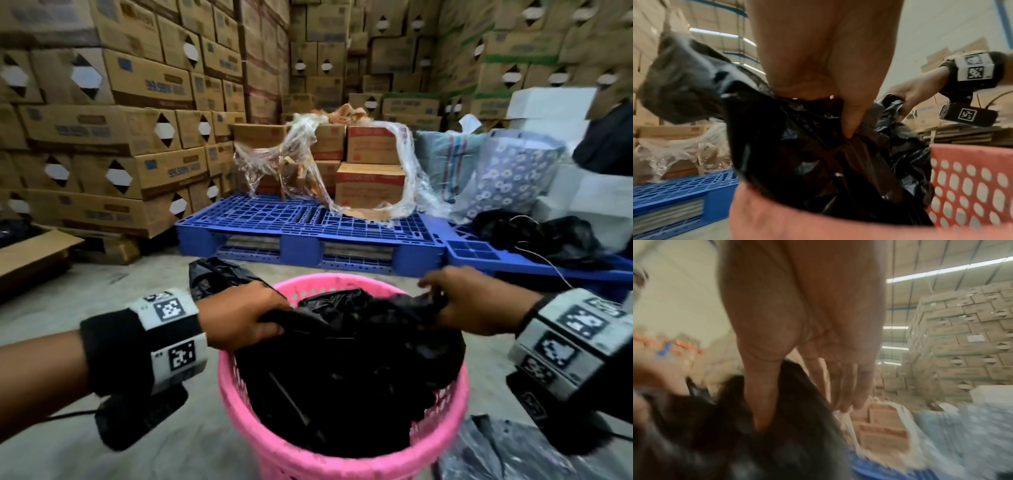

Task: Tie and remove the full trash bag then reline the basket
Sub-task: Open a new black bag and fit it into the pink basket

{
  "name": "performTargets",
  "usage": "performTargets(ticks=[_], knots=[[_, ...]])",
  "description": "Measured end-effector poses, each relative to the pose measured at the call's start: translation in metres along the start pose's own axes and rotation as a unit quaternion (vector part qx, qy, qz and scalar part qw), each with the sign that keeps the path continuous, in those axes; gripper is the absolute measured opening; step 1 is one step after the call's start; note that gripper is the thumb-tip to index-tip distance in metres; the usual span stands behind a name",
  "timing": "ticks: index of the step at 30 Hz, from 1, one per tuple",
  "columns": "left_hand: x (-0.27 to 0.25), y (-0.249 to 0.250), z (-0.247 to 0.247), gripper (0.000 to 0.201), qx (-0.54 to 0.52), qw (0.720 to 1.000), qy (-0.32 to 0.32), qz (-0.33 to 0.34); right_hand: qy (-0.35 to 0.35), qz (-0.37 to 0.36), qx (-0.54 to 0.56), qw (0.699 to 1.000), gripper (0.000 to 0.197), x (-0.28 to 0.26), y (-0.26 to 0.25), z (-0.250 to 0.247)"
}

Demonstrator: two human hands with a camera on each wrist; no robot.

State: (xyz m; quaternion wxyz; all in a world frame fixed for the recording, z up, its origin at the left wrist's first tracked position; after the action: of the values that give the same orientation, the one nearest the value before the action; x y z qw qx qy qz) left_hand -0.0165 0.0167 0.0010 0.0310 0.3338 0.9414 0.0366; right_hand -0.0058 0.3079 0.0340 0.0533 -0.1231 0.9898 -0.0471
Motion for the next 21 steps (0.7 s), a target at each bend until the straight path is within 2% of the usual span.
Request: performTargets(ticks=[3, 5, 7, 9, 11, 14, 17, 19, 21], knots=[[0.008, -0.005, -0.009, 0.023, -0.025, 1.0, 0.001, 0.01, 0.027, -0.054, -0.043, 0.997, 0.087, -0.006, -0.033, -0.022], [0.013, -0.002, -0.017, 0.016, -0.045, 0.999, 0.013, 0.028, 0.016, -0.124, -0.056, 0.991, 0.093, -0.012, -0.058, -0.023], [0.012, 0.004, -0.023, 0.015, -0.067, 0.996, 0.014, 0.063, -0.002, -0.188, -0.054, 0.981, 0.088, -0.007, -0.079, -0.01], [0.003, 0.01, -0.025, 0.017, -0.086, 0.99, 0.005, 0.109, -0.021, -0.223, -0.053, 0.973, 0.071, 0.003, -0.085, 0.004], [-0.01, 0.014, -0.023, 0.016, -0.084, 0.986, -0.003, 0.14, -0.023, -0.219, -0.064, 0.973, 0.05, 0.012, -0.082, 0.009], [-0.025, 0.011, -0.013, 0.014, -0.035, 0.987, -0.01, 0.157, -0.067, -0.195, -0.034, 0.978, 0.046, 0.011, -0.074, 0.01], [-0.035, -0.002, -0.005, 0.012, 0.021, 0.984, 0.056, 0.167, -0.087, -0.205, -0.083, 0.971, 0.018, 0.007, -0.069, 0.015], [-0.038, -0.015, -0.001, 0.012, 0.012, 0.981, 0.11, 0.162, -0.085, -0.192, -0.108, 0.972, 0.016, 0.006, -0.059, 0.02], [-0.037, -0.026, 0.009, 0.012, -0.028, 0.982, 0.104, 0.156, -0.087, -0.163, -0.115, 0.976, 0.018, 0.007, -0.046, 0.026]])
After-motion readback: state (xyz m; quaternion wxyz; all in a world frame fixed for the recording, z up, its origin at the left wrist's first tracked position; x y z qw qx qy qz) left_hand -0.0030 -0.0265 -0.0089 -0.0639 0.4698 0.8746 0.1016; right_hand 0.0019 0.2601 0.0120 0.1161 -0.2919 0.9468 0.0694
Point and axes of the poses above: each hand's wrist, its own x-axis towards the middle knuckle, its own z-axis out of the palm, y = z × x, the point moved 1 cm from there along x, towards the middle knuckle, and after that the axes turned 2 degrees about -y, right-handed, at the moved point
